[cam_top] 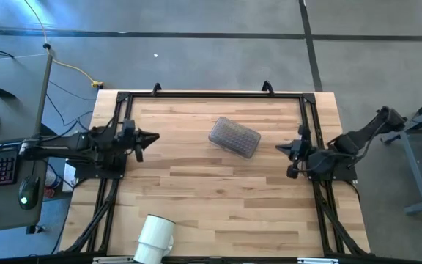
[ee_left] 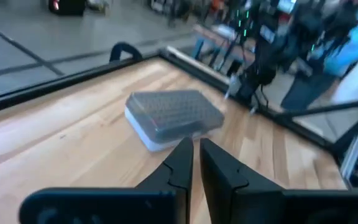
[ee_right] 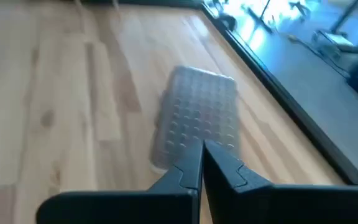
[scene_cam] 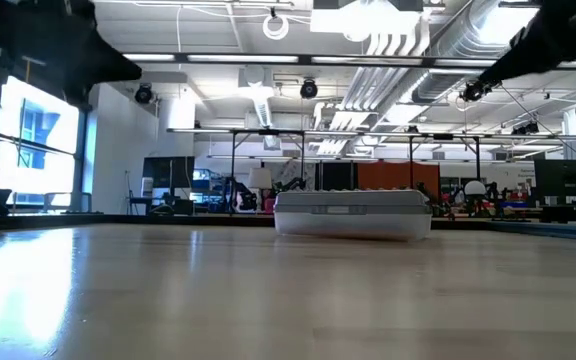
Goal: Pick & place school supplies into a supply box
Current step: Return to Home Position
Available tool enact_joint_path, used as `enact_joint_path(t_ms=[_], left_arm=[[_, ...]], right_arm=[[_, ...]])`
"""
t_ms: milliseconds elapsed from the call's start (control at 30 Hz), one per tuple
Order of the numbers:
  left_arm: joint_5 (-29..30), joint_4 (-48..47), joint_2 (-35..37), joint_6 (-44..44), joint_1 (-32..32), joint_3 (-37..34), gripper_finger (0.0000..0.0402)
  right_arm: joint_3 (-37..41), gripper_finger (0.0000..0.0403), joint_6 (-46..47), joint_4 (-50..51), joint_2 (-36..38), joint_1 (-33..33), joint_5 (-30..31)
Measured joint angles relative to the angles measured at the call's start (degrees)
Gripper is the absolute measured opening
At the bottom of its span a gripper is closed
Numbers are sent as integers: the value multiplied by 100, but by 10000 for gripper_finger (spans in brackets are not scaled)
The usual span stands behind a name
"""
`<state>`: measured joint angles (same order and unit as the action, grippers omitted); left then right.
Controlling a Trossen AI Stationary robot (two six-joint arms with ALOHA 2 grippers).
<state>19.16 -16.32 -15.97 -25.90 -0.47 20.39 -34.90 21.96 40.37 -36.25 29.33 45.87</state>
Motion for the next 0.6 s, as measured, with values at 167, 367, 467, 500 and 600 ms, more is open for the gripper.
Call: enact_joint_path(t_ms=[167,367,467,500,600], left_arm=[[336,718,492,480,-310,-898,45],[34,1399,774,1174,-330,-1477,31],[120,1383,812,1010,-330,-1765,34],[102,1532,792,964,-330,-1803,37],[-263,2183,656,1402,-330,-1917,45]], right_arm=[[1300,0,-697,-1637,831,136,-61],[2123,0,-1213,-2272,1930,159,-450],[2422,0,-1341,-2261,2512,159,-422],[2518,0,-1348,-2269,2721,159,-428],[2806,0,-1469,-2261,3331,159,-537]])
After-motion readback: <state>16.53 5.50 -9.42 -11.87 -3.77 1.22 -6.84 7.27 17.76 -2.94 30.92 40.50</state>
